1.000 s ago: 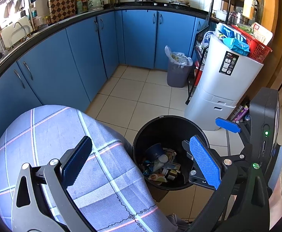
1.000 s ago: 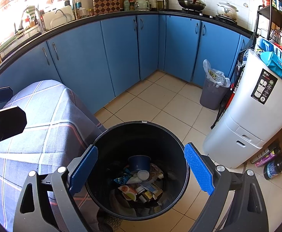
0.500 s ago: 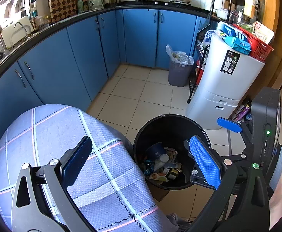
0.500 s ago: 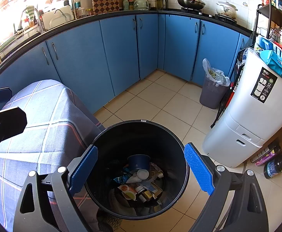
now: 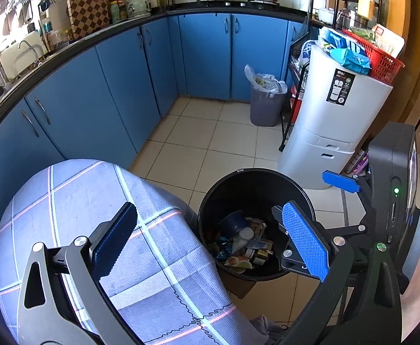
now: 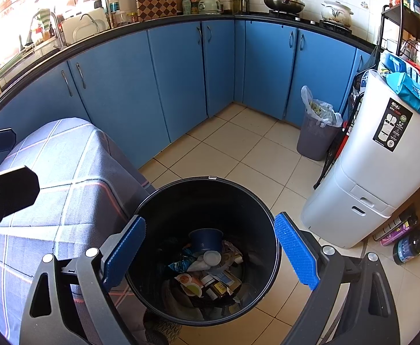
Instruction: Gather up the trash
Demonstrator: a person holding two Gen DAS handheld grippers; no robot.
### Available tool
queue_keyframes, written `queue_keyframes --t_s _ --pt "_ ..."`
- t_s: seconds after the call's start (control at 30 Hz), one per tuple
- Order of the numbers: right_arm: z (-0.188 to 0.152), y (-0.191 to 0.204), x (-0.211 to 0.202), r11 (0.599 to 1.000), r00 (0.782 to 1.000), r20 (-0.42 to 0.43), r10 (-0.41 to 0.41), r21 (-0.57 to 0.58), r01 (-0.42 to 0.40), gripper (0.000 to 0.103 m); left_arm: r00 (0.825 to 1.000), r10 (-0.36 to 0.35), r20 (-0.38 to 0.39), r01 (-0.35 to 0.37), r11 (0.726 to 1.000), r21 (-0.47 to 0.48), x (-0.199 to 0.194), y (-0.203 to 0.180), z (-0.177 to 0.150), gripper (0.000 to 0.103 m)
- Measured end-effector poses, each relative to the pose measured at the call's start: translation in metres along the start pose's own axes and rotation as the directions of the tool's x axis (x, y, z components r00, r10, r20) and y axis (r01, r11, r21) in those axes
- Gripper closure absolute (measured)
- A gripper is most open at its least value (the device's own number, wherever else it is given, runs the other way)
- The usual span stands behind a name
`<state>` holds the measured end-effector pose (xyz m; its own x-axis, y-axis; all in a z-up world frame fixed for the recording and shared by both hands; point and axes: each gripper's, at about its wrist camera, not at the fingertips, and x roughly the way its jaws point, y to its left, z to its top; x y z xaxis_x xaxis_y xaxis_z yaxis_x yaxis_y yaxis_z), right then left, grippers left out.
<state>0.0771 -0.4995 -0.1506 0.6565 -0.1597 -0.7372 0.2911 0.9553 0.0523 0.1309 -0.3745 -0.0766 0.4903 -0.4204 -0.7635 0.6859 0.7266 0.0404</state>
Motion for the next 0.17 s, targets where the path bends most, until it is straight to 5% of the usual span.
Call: queue_keyframes --t_s 0.17 --pt "-0.0016 -0.0003 0.0001 1.0 1.0 0.001 0.002 -0.001 -0.002 0.014 1.0 0.0 -0.004 0.0 1.0 -0.001 -0.0001 0.0 0.0001 0.003"
